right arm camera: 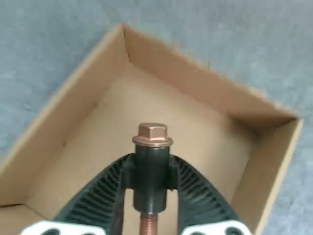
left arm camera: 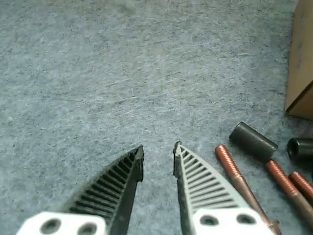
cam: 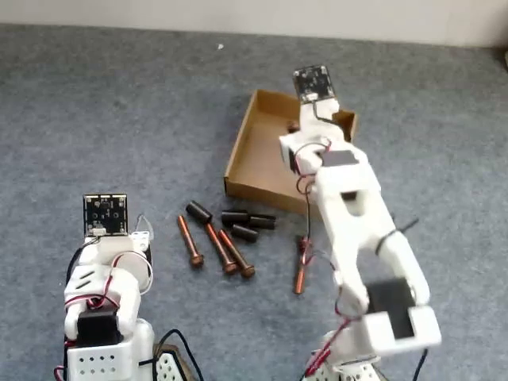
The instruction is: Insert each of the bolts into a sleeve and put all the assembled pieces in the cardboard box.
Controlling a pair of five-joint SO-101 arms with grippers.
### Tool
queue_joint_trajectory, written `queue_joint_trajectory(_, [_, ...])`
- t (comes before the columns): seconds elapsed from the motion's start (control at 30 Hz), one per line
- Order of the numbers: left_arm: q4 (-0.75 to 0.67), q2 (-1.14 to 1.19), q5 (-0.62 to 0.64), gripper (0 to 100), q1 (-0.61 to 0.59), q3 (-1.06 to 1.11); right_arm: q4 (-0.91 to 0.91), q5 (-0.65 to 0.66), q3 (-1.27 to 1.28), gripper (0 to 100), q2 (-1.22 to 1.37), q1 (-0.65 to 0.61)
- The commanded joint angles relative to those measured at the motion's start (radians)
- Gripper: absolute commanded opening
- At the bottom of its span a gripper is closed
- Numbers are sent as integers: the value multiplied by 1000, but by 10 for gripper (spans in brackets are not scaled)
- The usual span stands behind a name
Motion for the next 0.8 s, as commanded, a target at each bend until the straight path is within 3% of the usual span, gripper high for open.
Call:
queue_joint_trajectory(0.0, [-25, -4, -14, 127, -7, -4, 94, -11, -151, 128, 12, 5])
queue_joint_trajectory(0.27, [-21, -4, -14, 126, -8, -5, 487, -11, -404, 142, 10, -59])
queue_joint_trajectory(0.43, [-20, -4, -14, 126, -35, -13, 717, -11, -499, 142, 12, -174])
queue_joint_trajectory(0.77, [-20, -4, -9, 126, -225, -47, 736, -8, -504, 142, 22, -463])
